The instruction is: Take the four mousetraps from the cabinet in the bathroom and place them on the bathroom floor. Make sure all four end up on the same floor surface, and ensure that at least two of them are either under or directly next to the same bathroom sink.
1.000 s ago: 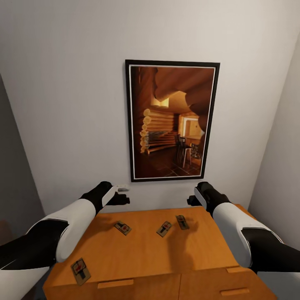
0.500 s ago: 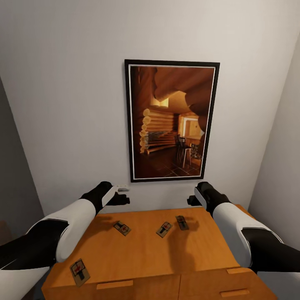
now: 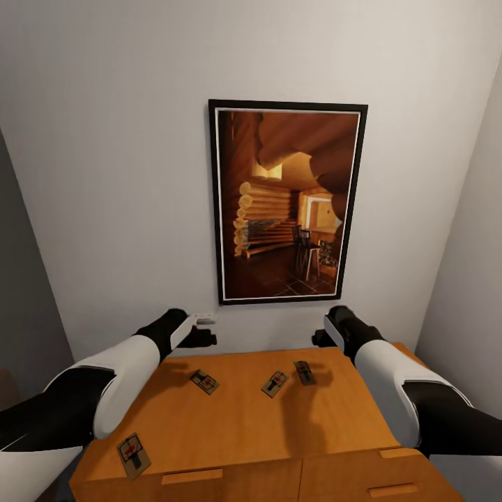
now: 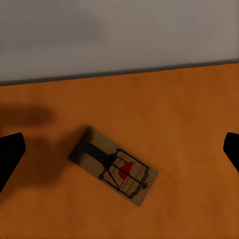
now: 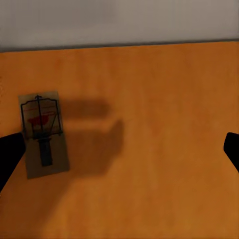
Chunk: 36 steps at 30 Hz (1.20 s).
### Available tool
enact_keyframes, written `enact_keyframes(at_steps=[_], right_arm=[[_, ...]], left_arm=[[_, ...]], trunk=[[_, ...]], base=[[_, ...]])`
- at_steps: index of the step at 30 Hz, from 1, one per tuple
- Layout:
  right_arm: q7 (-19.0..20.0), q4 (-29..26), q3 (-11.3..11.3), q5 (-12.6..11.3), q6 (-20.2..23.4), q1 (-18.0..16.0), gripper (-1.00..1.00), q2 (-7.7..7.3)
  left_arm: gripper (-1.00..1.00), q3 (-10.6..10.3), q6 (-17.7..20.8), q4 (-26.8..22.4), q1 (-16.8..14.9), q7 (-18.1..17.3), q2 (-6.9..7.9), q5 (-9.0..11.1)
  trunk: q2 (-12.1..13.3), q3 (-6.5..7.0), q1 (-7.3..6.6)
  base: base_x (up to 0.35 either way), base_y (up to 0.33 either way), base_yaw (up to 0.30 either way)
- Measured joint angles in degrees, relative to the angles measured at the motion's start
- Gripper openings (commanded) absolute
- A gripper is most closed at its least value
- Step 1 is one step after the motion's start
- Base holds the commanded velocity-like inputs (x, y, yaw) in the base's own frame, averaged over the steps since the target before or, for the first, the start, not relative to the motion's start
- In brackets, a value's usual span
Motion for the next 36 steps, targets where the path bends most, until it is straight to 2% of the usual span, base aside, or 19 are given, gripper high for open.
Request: enact_keyframes(at_steps=[12, 22, 36], right_arm=[[0.1, 4.3, 0.0, -0.1, -3.6, 0.0, 1.0, 1.02], [0.1, 5.1, 0.0, 0.0, -4.2, 0.0, 1.0, 1.09], [0.1, 5.2, -0.1, -0.1, -3.0, 0.0, 1.0, 1.24]], left_arm=[[1.0, 0.0, -4.5, 4.7, 0.0, -0.4, 0.35, 0.0], [1.0, 0.0, -5.0, 5.3, 0.0, -0.6, 0.4, -0.1], [1.0, 0.0, -5.0, 5.3, 0.0, -0.6, 0.4, -0.2]], trunk=[[0.0, 0.0, 0.0], [0.0, 0.0, 0.0], [0.0, 0.0, 0.0]], base=[[0.0, 0.0, 0.0], [0.0, 0.0, 0.0], [0.0, 0.0, 0.0]])
